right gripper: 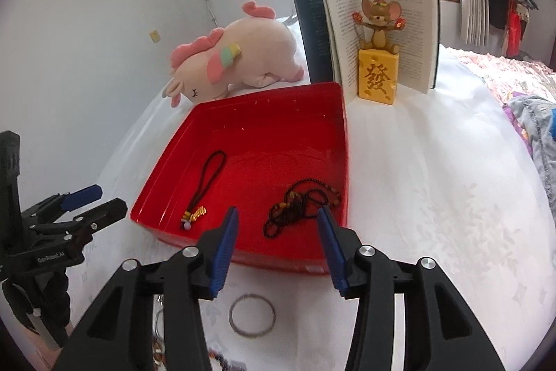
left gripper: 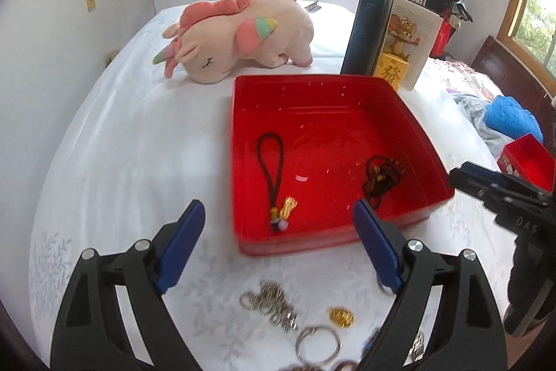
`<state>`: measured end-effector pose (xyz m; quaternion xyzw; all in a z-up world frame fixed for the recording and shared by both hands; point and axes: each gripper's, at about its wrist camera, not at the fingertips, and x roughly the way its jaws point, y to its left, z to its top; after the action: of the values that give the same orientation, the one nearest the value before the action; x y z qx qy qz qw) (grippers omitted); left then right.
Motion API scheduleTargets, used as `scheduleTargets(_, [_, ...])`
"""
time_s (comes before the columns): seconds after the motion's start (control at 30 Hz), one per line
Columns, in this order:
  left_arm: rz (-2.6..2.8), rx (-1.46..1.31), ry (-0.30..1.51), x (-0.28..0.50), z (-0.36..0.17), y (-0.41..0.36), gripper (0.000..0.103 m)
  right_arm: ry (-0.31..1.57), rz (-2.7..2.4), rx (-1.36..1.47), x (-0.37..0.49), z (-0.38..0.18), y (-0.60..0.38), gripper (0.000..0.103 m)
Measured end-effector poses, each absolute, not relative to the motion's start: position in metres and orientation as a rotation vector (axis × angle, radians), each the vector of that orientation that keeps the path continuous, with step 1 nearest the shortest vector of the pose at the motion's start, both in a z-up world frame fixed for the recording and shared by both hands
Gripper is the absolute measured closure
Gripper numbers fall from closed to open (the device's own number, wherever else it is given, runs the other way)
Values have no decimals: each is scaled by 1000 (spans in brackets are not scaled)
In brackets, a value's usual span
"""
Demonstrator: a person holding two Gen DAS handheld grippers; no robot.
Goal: Organize jewelry
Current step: 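Open the left gripper dropping the cord while the right gripper releases the necklace into the tin, then grasp the silver chain keyring with the left gripper while the right gripper grasps the silver bangle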
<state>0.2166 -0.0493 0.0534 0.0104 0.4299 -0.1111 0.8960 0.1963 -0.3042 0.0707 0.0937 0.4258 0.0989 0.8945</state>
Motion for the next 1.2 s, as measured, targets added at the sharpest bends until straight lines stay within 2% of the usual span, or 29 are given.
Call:
scheduleTargets(0.43, [-185,-6,997,185,2,-24,17,893,249,164,143,51,-295,56])
scheduleTargets(0.6, [-188,-18,1067,192,-21,-25,20,933,261,183,140,35,-297,56])
scheduleTargets(0.97, [-239,-33,1133,191,-39,-30,20,996,275,189,144,18,-293,56])
scheduleTargets(1.2, [-226,-14,1161,195,-48,-36,38,1016,276,184,144,11,-289,56])
